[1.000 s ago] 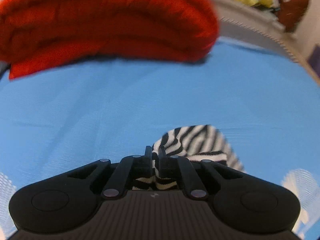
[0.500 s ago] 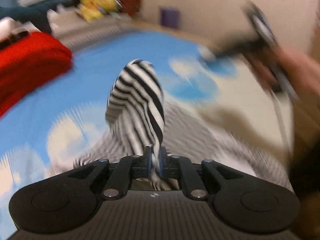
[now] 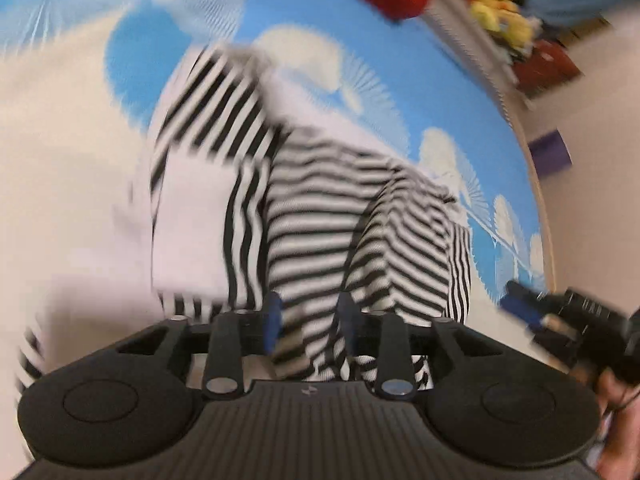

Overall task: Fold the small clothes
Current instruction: 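Fold the hood toward the hem with the left gripper while the right gripper grasps the body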

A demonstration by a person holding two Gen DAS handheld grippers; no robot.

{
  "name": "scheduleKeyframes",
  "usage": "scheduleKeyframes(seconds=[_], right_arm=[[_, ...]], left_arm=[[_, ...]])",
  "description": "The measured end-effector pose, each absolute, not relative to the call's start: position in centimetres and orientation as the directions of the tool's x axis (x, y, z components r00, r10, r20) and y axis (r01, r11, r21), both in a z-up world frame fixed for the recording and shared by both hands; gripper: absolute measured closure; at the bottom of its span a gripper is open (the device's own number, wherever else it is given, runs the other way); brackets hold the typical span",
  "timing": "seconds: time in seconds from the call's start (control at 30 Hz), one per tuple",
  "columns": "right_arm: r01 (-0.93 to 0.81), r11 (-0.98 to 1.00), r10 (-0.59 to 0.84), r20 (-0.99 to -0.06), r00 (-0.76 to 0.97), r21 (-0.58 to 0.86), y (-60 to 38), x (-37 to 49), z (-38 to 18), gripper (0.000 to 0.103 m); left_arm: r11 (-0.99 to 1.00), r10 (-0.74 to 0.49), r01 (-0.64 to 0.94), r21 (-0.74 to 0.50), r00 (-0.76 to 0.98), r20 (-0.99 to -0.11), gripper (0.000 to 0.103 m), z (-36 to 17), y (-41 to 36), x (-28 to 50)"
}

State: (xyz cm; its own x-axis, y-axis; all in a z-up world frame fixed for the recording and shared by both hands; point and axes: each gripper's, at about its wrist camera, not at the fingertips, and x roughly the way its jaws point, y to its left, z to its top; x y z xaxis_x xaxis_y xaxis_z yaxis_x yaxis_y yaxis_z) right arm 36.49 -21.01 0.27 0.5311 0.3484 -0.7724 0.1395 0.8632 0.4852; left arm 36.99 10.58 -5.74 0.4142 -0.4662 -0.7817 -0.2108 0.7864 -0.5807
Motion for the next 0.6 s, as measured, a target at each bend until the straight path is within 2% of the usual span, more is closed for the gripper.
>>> scheduleKeyframes(seconds=[0.07,0.13,0.2,0.33,0.4,0.43,0.47,0.5,0.6], right_arm=[[0.170,0.847,0.370,-0.790,0.489,0.503,-20.0,36.1,-1.4,0.072],[0.180,0.851,0.366,-0.802,0.472,0.494,-19.0,35.7,-3.0,0.070],[0.212,0.856,0.346,-0.828,0.441,0.471,-18.4,35.8,-4.3,0.068],[0.244,0.834,0.363,-0.825,0.434,0.495,-17.8,36.2,-6.0,0.068],[0.259,0.825,0.360,-0.821,0.443,0.502,-17.7,36.6,-6.5,0.068],[0.259,0.825,0.357,-0.818,0.451,0.502,-17.7,36.8,-6.7,0.068],[0.267,0.828,0.342,-0.821,0.457,0.493,-17.7,36.9,-6.9,0.073],[0.284,0.826,0.329,-0.825,0.459,0.487,-17.9,37.0,-7.0,0.084],[0.294,0.790,0.352,-0.791,0.501,0.538,-18.8,36.8,-6.3,0.100]], left_arm=[[0.779,-0.455,-0.256,-0.572,0.397,-0.797,0.056,-6.7,10.6,37.0],[0.769,-0.469,-0.249,-0.589,0.406,-0.784,0.053,-7.6,10.9,36.9],[0.780,-0.444,-0.277,-0.561,0.386,-0.809,0.053,-8.4,11.0,36.7],[0.800,-0.438,-0.240,-0.550,0.392,-0.809,0.053,-8.5,10.4,36.5],[0.798,-0.441,-0.239,-0.553,0.395,-0.806,0.061,-8.8,10.2,36.8],[0.796,-0.447,-0.239,-0.556,0.388,-0.806,0.079,-9.1,10.1,37.1],[0.798,-0.448,-0.239,-0.554,0.381,-0.809,0.097,-9.3,9.9,37.5],[0.802,-0.438,-0.240,-0.547,0.386,-0.812,0.100,-9.3,9.7,37.8],[0.793,-0.445,-0.203,-0.574,0.452,-0.774,0.101,-7.3,9.9,38.3]])
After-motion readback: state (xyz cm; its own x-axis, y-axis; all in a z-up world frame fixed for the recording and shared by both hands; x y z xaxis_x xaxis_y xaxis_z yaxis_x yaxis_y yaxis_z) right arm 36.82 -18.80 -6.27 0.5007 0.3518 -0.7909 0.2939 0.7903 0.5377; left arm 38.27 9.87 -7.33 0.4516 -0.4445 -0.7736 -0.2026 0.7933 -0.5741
